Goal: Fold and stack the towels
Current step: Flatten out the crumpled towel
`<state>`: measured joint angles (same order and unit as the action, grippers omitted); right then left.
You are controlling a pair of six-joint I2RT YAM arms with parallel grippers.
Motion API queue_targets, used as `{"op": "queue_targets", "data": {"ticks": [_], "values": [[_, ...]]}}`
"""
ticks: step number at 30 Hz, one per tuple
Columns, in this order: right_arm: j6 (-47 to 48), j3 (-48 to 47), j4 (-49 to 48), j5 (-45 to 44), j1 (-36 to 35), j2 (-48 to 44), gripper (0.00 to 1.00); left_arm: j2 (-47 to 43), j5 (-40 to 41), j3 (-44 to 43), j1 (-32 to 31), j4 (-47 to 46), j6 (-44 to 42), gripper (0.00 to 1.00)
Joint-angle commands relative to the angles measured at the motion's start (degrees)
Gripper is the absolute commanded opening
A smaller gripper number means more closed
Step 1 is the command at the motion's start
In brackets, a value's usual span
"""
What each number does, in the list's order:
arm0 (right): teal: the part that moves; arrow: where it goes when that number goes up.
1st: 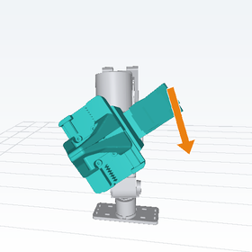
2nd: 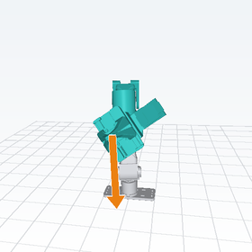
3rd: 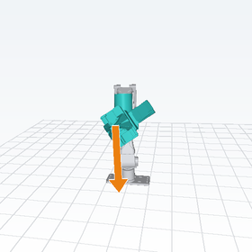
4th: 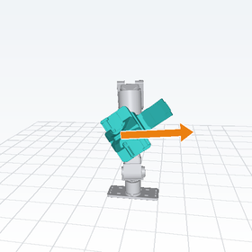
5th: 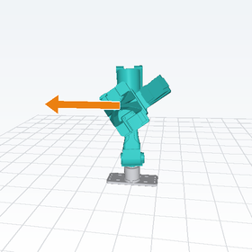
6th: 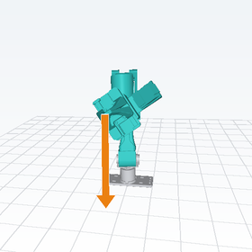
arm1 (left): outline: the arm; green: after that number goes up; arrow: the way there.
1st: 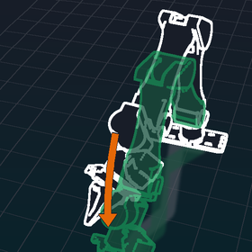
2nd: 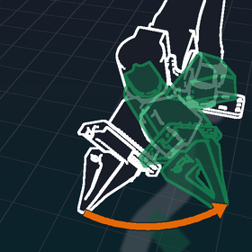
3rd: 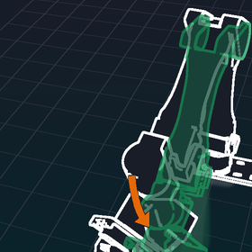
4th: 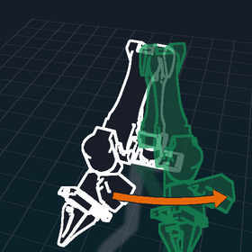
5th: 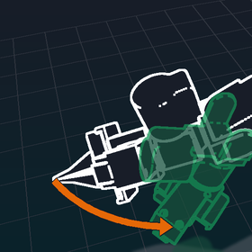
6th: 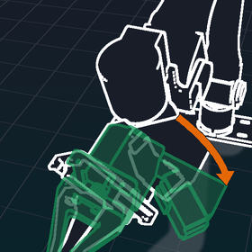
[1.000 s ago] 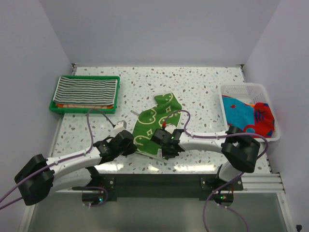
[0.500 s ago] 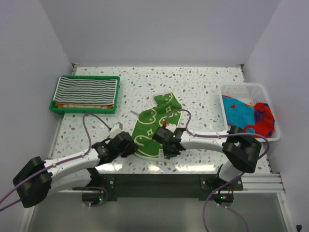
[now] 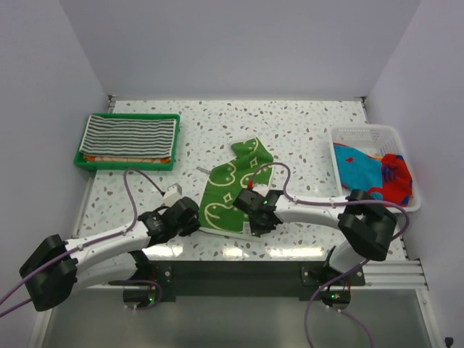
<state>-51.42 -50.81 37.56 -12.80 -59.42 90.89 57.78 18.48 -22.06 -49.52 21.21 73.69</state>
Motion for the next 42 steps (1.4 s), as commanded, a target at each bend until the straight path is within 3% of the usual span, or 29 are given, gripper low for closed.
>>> {"op": "queue_targets", "data": {"ticks": [1, 9, 16, 20, 24, 29, 36, 38, 42], "values": [[3.68, -0.25, 4.00, -3.81, 2.19, -3.34, 0.00, -0.38, 3.92, -6.21, 0.12, -0.65, -4.42, 0.00], [19.50, -13.86, 9.19, -4.61, 17.55, -9.15, 0.00, 5.84, 9.47, -28.89, 5.29, -1.34, -23.47, 0.00], [30.93, -45.01, 16.21, -6.53, 25.57, -6.61, 0.00, 14.20, 11.05, -55.76, 8.47, -6.44, -39.04, 0.00], [38.22, -59.82, 16.84, -6.63, 26.28, -5.99, 0.00, 14.03, 9.04, -64.93, 8.47, -11.27, -47.66, 0.00], [42.97, -67.48, 15.53, -4.26, 26.28, -8.79, 0.00, 9.12, 3.42, -66.62, 8.38, -18.03, -55.13, 0.00], [45.18, -64.07, 14.73, 2.93, 26.28, -17.32, 0.00, -1.32, -3.88, -59.25, 8.38, -24.98, -57.08, 0.00], [43.86, -59.06, 21.04, 12.61, 26.28, -25.41, 0.00, -9.52, -10.65, -51.69, 8.38, -22.98, -53.04, 0.00], [42.63, -58.79, 23.16, 13.94, 26.20, -25.76, 0.00, -10.32, -10.22, -50.98, 8.38, -21.31, -51.64, 0.00], [40.35, -57.31, 25.72, 11.67, 26.28, -24.71, 0.00, -8.13, -1.81, -52.89, 8.38, -12.18, -48.03, 0.00]]}}
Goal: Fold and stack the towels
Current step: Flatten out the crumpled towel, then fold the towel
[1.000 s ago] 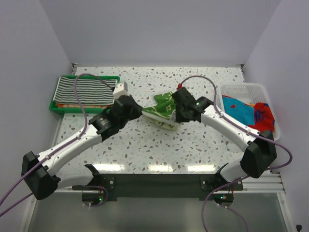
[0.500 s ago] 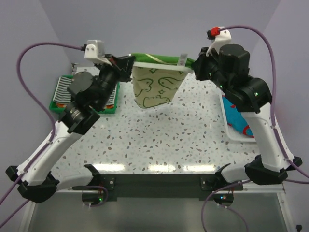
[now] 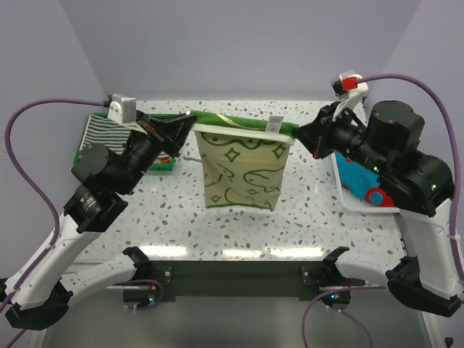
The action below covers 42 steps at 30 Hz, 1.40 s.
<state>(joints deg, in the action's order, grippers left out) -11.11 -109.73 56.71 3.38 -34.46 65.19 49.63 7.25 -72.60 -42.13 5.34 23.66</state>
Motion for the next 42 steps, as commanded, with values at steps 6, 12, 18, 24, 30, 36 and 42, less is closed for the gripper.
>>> {"op": "queue_targets", "data": {"ticks": [6, 12, 18, 24, 30, 36, 42], "values": [[1.09, 3.74, 0.53, -23.75, 1.94, 9.40, 0.00, 10.21, 20.59, -4.92, 1.08, 6.35, 0.26, 0.00], [3.47, 1.72, -8.70, -21.06, 8.26, 21.98, 0.00, 26.73, 23.00, -8.33, 6.34, -0.24, -4.50, 0.00], [2.50, -5.13, -11.71, -13.15, 14.06, 37.97, 0.00, 44.05, 13.79, -16.87, 15.75, -0.51, -1.08, 0.00], [1.80, -9.88, -7.94, -6.99, 16.70, 48.71, 0.00, 52.67, 3.24, -18.72, 19.71, 0.45, 3.93, 0.00], [1.27, -3.85, -2.49, -1.01, 16.97, 49.78, 0.00, 51.72, -5.21, -9.87, 19.98, 3.00, 10.61, 0.00], [0.48, 5.57, -1.35, 1.19, 16.97, 48.19, 0.00, 47.85, -9.33, 2.34, 19.98, 4.68, 17.55, 0.00], [0.92, 12.69, -2.30, 1.81, 16.97, 46.70, 0.00, 45.30, -13.13, 11.24, 19.98, 2.83, 18.53, 0.00]]}}
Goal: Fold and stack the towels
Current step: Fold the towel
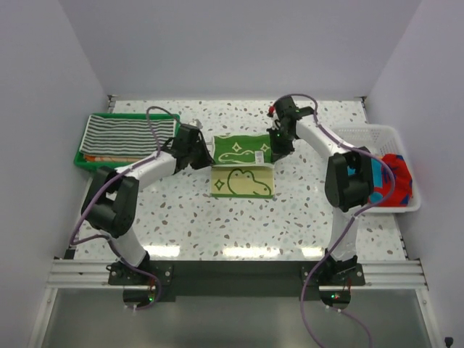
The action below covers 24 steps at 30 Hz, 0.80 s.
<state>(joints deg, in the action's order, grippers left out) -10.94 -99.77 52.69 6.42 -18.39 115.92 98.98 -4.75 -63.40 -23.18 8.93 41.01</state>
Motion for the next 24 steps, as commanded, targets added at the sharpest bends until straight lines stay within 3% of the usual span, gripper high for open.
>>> {"op": "queue_targets", "data": {"ticks": [1, 8, 18, 24], "values": [[0.74, 3.52, 1.63, -1.06, 0.90, -4.21, 0.00, -4.23, -1.57, 2.66, 1.03, -0.58, 1.26, 0.00], [0.74, 8.27, 1.54, 0.09, 0.64, -4.56, 0.00, -6.60, -2.63, 7.76, 0.42, -2.25, 2.84, 0.00], [-0.04, 7.30, 2.77, -1.40, -0.68, -7.63, 0.00, -9.94, -0.87, 5.21, 0.42, 1.00, 1.52, 0.00], [-0.22, 13.45, 1.63, -1.58, -2.70, -11.68, 0.00, -13.45, -0.87, 9.95, -0.20, 0.75, 1.53, 0.00]]}}
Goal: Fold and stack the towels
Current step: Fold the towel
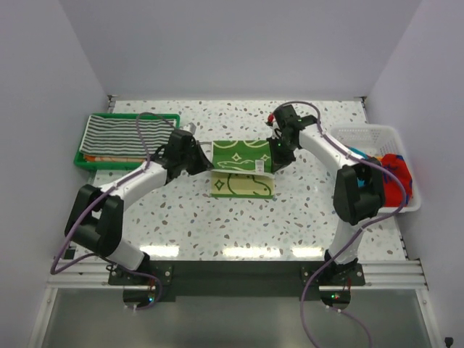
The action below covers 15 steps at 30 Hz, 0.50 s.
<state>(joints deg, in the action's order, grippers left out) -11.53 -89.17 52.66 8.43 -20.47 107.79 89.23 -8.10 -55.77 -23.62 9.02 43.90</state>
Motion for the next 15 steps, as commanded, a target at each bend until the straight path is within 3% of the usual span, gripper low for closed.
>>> {"op": "queue_targets", "data": {"ticks": [1, 7, 15], "values": [[0.19, 3.99, 1.30, -3.59, -1.06, -3.72, 0.00, -3.89, 2.73, 3.29, 0.15, 0.13, -1.53, 0.00], [-1.39, 14.17, -4.67, -3.85, -2.12, -3.90, 0.00, -1.87, 2.64, 9.96, -2.13, -2.42, -1.98, 0.00], [-1.39, 18.15, -10.21, -6.14, -2.21, -1.18, 0.00, 2.17, 6.51, 12.17, -6.62, -3.83, -1.80, 0.00]]}}
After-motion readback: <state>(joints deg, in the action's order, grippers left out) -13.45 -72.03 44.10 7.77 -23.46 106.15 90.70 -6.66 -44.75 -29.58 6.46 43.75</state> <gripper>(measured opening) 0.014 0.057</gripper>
